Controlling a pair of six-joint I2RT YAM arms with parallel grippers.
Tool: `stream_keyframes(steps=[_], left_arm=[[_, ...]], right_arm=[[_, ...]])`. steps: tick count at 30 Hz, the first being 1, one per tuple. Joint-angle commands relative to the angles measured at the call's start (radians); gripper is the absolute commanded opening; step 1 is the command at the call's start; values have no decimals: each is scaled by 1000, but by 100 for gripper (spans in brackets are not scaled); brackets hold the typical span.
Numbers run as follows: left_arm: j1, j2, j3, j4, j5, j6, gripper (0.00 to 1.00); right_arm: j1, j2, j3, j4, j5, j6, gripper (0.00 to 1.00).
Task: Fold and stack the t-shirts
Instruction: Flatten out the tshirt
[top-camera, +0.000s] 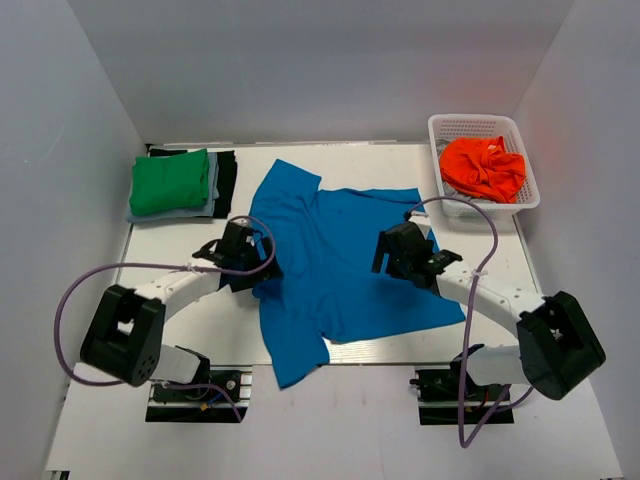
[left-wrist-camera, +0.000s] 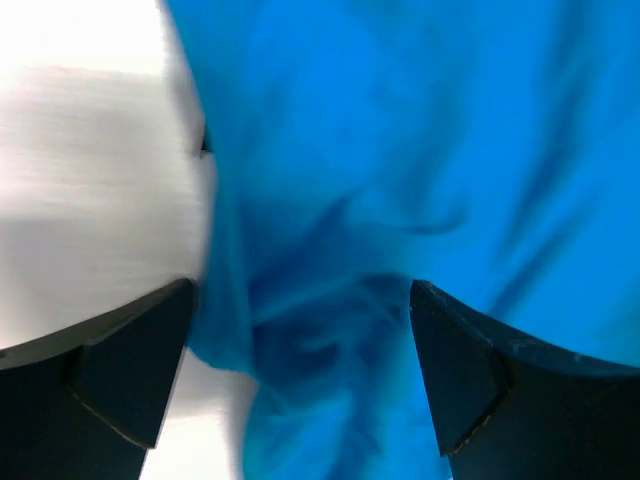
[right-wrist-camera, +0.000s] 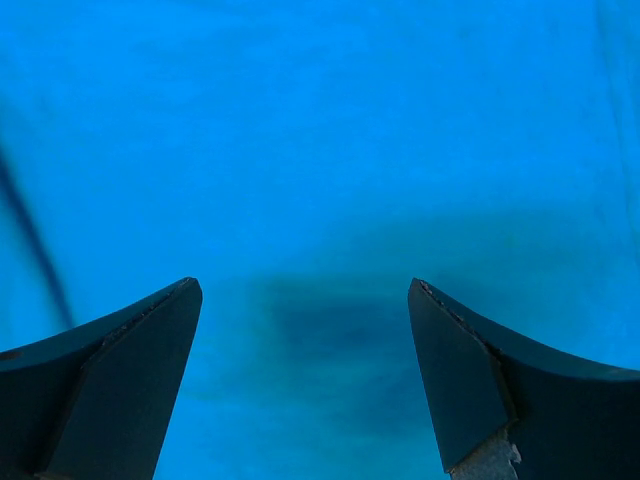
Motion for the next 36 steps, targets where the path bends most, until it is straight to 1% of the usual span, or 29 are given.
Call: stream_keyframes(steps=[1,3,4,6,7,8,10,12,14,16,17,19,20,22,23,24,26,28,30,32,33,34,36], left_arm=[[2,-106,-47,-7,22,-80,100],[2,-132,-57,-96,-50,-126,100],[2,-167,-57,-135,-128,-150,100],[2,-213,-90,-187,-193,-200,100],[2,-236,-106,-187,-211,-209,100],[12,-276,-121,-187,-211,-210,100],[21,-299,-161,-141,-198,-219,100],[21,-300,-173,-117,-175,-219,96],[21,-274,-173,-97,-175,-207,85],[11,-243,-173,-86,-175,-193,76],[0,-214,-164,-74,-175,-184,66],[0,-188,-164,-61,-162,-174,56],[0,-166,-164,-61,-162,-174,41],[0,-154,-164,-70,-162,-174,24],[0,-154,-164,-71,-162,-164,8],[0,-154,-164,-71,-152,-164,0],[0,-154,-164,-60,-152,-164,0],[0,-189,-152,-72,-152,-153,0],[0,-226,-121,-84,-161,-108,0],[11,-298,-89,-113,-161,-55,0],[20,-324,-74,-135,-149,-55,0],[20,-347,-63,-159,-165,-55,0],[20,-419,-51,-213,-181,-105,0]], right_arm=[[-40,41,17,12,-62,26,90],[-47,40,1,14,-82,35,90],[-50,40,-19,18,-84,35,90],[-58,28,-62,25,-89,37,90],[-63,23,-72,28,-89,37,90],[-70,25,-79,20,-86,38,90],[-78,25,-105,12,-79,48,90],[-89,20,-124,5,-72,58,90],[-98,15,-150,8,-69,64,90],[-104,9,-158,9,-67,61,90],[-112,9,-167,9,-67,64,90],[-116,5,-170,14,-72,63,90],[-123,5,-171,14,-70,68,90],[-127,0,-174,14,-73,68,90],[-133,2,-179,17,-76,66,90],[-136,0,-181,20,-75,65,90],[-149,3,-188,17,-79,72,90],[-149,5,-196,11,-79,72,90],[-161,6,-210,9,-79,81,90],[-173,8,-220,12,-78,86,90],[-176,6,-222,9,-79,89,90],[-184,6,-222,12,-86,86,90],[-192,0,-227,11,-92,86,90]])
